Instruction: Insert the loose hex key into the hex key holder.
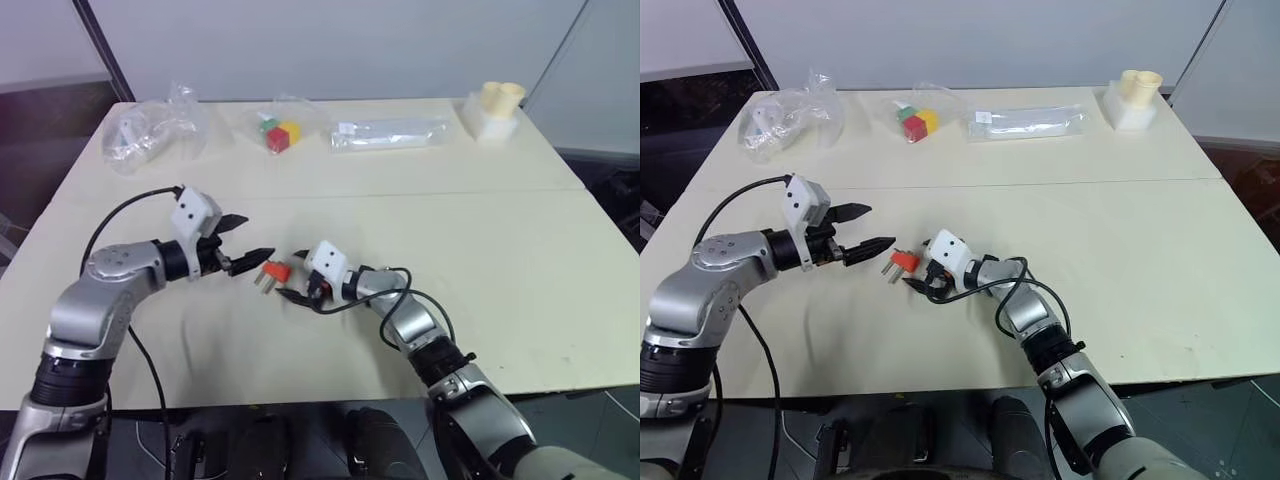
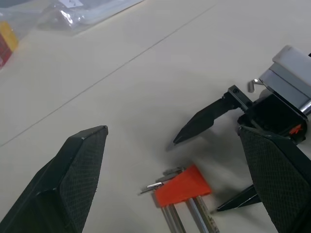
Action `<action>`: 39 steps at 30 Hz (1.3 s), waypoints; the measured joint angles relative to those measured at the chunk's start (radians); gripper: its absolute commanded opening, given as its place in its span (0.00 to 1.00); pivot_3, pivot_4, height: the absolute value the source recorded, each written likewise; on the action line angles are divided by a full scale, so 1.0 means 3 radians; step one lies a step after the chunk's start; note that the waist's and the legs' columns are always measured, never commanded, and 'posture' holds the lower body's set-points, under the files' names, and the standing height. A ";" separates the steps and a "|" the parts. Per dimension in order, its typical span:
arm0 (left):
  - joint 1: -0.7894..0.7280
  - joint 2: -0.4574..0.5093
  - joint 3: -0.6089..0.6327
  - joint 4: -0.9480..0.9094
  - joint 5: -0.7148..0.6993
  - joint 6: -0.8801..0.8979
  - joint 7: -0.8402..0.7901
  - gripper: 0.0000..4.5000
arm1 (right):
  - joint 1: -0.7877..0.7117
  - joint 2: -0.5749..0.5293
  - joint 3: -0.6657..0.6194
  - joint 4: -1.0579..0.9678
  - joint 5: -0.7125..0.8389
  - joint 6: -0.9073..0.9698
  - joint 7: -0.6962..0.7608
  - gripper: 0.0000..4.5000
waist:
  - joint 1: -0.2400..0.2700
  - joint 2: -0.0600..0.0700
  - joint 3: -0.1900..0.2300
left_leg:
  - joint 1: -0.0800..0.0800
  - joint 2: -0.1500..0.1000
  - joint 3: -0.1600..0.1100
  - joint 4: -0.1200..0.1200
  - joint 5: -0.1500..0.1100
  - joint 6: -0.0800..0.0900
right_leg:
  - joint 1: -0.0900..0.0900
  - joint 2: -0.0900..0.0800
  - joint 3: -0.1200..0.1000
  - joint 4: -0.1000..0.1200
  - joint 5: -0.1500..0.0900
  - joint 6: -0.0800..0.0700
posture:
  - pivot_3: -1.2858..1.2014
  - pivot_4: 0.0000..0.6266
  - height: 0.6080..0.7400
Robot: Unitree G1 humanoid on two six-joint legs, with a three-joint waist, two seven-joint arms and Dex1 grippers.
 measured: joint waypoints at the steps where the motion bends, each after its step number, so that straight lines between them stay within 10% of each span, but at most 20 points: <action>1: 0.0025 0.0000 0.0003 -0.0015 0.0000 0.0000 0.0008 1.00 | -0.0010 0.0013 0.0010 0.0024 0.0000 -0.0006 0.0015 0.82 | 0.0000 0.0000 0.0000 | 0.0000 0.0000 0.0000 0.0000 0.0000 0.0000 | 0.0000 0.0000 0.0000 0.0000 0.0000 0.0000 | 0.52 0.24 1.00; 6: 0.0056 0.0002 0.0028 -0.0054 -0.0001 0.0000 0.0046 1.00 | -0.0054 0.0044 0.0057 0.0089 -0.0046 -0.0040 0.0010 0.25 | 0.0007 0.0000 0.0000 | 0.0001 0.0000 0.0000 0.0000 0.0000 0.0000 | 0.0001 0.0000 0.0000 0.0001 0.0000 -0.0001 | 0.52 0.24 1.00; 19: 0.0071 0.0000 0.0069 -0.0060 0.0014 -0.0011 0.0073 1.00 | -0.0027 -0.0147 0.0146 -0.0085 -0.0314 -0.0245 -0.0141 0.23 | 0.0033 0.0001 0.0000 | -0.0002 -0.0002 -0.0001 0.0001 0.0000 -0.0001 | -0.0001 -0.0003 -0.0001 0.0000 0.0000 -0.0001 | 0.52 0.24 1.00; 39: -0.0181 -0.0332 0.0054 0.0425 0.0030 -0.0356 -0.0147 1.00 | -0.0053 -0.1411 0.0199 -0.0800 -0.2344 -0.2202 -0.1998 0.23 | 0.0024 -0.0001 0.0001 | -0.0006 -0.0004 0.0003 0.0001 0.0001 -0.0002 | -0.0002 0.0000 -0.0001 -0.0002 0.0000 -0.0001 | 0.52 0.24 1.00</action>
